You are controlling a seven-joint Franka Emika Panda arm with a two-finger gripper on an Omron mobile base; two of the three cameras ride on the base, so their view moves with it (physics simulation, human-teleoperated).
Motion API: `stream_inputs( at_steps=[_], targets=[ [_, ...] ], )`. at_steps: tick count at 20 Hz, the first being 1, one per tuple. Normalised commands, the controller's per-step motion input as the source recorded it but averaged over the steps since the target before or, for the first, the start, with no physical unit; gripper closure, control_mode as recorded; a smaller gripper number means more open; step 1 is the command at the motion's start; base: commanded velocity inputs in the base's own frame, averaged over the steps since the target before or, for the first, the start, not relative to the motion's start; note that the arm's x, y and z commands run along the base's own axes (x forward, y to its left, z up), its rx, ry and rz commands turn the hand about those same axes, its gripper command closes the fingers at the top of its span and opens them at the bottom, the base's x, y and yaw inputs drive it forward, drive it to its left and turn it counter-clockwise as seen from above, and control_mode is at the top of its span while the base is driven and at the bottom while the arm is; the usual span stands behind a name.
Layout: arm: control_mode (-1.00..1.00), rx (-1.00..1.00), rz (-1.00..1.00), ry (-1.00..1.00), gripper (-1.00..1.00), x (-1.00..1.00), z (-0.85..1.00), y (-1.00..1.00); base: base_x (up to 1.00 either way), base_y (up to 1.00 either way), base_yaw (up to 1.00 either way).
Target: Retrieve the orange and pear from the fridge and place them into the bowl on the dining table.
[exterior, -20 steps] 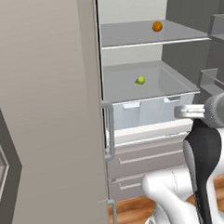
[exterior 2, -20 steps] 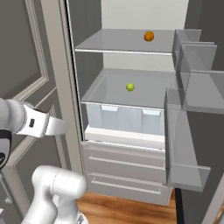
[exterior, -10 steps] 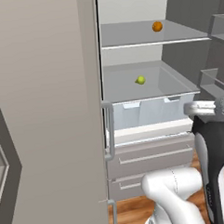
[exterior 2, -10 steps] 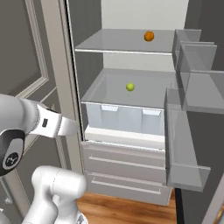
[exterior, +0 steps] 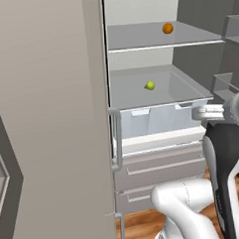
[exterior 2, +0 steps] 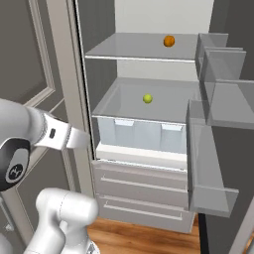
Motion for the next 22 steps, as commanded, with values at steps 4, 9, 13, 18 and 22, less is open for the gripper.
stream_inputs(
  at_steps=[4,9,13,18,22],
  targets=[
    [1.00,0.00,0.00,0.00,-1.00,0.05,0.00,0.00,0.01,0.00,0.00],
    [1.00,0.00,0.00,0.00,-1.00,0.00,0.00,0.00,0.11,-0.25,0.00],
    [1.00,0.00,0.00,0.00,-1.00,0.00,0.00,0.00,0.19,-0.29,0.00],
    [1.00,0.00,0.00,0.00,-1.00,0.00,0.00,0.00,0.36,-0.27,0.00],
    [1.00,0.00,0.00,0.00,-1.00,0.00,0.00,0.00,0.66,-0.17,0.00]
  ],
)
